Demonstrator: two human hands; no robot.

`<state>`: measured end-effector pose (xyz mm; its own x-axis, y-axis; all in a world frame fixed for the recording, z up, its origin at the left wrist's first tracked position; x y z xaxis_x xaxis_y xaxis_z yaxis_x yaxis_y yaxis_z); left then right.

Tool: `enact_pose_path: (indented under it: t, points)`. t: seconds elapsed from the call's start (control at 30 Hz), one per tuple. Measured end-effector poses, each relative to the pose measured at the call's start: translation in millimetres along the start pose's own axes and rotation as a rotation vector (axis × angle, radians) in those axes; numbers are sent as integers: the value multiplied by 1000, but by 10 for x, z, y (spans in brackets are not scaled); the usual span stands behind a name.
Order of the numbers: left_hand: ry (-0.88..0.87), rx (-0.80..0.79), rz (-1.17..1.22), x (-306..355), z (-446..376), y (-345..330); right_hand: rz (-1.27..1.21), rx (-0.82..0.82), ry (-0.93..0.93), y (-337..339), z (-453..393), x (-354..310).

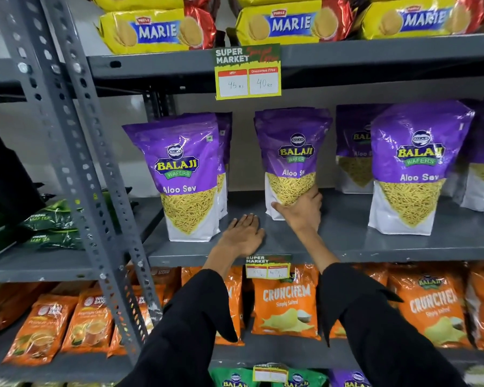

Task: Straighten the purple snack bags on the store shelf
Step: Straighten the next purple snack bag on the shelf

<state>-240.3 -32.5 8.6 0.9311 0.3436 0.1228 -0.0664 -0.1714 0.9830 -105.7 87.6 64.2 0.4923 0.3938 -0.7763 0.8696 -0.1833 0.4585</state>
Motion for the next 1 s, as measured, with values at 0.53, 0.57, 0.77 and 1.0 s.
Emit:
enact_pose_path:
  t: [0.53, 0.57, 0.77, 1.0]
  points:
    - [32, -43, -35, -4, 22, -13, -2, 25, 82, 553, 593, 66]
    - [31, -38, -34, -5, 17, -12, 4, 29, 84, 583, 624, 69]
    - [7, -38, -88, 12, 26, -11, 6, 57, 92, 723, 763, 73]
    - [-20, -30, -100, 53, 63, 32, 5, 76, 106, 822, 857, 66]
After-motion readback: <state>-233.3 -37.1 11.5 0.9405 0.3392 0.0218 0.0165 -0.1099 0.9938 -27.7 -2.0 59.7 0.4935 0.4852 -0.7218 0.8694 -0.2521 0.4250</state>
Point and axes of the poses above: each hand's wrist, its own z-axis away from the middle knuckle, its own y-axis out of the back of the hand, x = y × z, the point moved 9 cm from there along -z, towards the middle knuckle, and after that the axes turned 6 degrees about x, right-handed, at the moved point
